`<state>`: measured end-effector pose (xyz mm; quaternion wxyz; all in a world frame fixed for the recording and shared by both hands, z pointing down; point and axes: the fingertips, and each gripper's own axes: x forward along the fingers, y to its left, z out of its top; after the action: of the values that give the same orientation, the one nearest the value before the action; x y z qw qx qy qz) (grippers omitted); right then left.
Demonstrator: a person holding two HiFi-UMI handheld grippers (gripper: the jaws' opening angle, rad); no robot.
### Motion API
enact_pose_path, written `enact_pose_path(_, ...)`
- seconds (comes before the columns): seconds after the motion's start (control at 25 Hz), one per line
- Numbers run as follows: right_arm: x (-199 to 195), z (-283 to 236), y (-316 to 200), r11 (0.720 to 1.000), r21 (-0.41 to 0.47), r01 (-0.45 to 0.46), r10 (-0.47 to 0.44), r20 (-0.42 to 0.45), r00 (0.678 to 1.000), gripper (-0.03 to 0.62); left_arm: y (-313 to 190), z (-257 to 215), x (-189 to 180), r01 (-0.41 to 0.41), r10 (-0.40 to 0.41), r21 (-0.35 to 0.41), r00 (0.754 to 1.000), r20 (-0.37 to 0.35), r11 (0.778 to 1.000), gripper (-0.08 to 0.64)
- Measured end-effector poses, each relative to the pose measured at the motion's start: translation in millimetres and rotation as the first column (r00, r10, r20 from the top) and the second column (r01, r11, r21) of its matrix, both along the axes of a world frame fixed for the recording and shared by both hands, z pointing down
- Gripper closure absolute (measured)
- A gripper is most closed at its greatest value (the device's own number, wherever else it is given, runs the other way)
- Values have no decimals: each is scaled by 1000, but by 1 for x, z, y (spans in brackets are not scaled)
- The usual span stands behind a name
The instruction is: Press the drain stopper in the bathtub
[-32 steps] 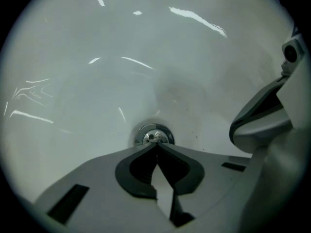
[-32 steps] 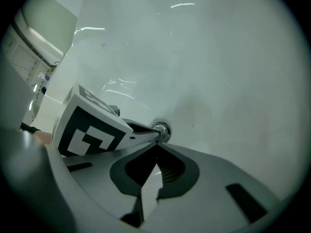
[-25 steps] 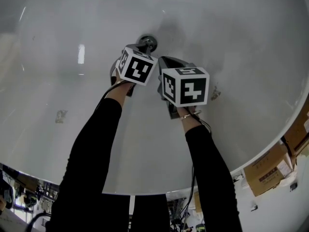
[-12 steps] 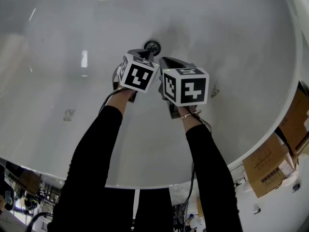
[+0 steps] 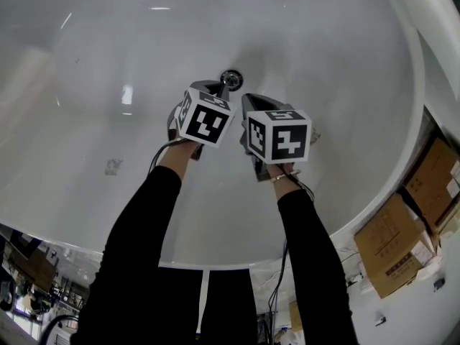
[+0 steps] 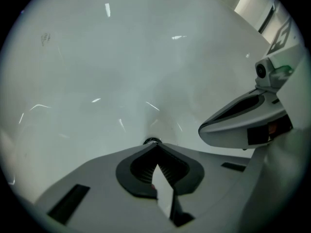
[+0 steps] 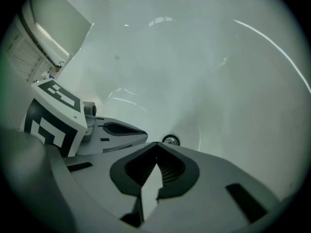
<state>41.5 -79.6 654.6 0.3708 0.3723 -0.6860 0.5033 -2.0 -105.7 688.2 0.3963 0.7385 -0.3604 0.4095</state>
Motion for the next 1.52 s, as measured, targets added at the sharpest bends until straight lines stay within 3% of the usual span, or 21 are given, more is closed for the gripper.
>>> enact_pose_path(0.32,3,-30,-3,999,39,11,-11,-5,1000,591,2,-45,-10,73,-72,3,997,-36,997,555)
enact_pose_path(0.92,18,-84,14,998,69,4,-4,5,1000,591,17,-125,-30,114,-111,63,993,-49,991,555)
enact_pose_path(1.52,18,-126,40,994,107,16,-17,13,1000,592,44,-173,-48,152,-149,85,988,-47,985,555)
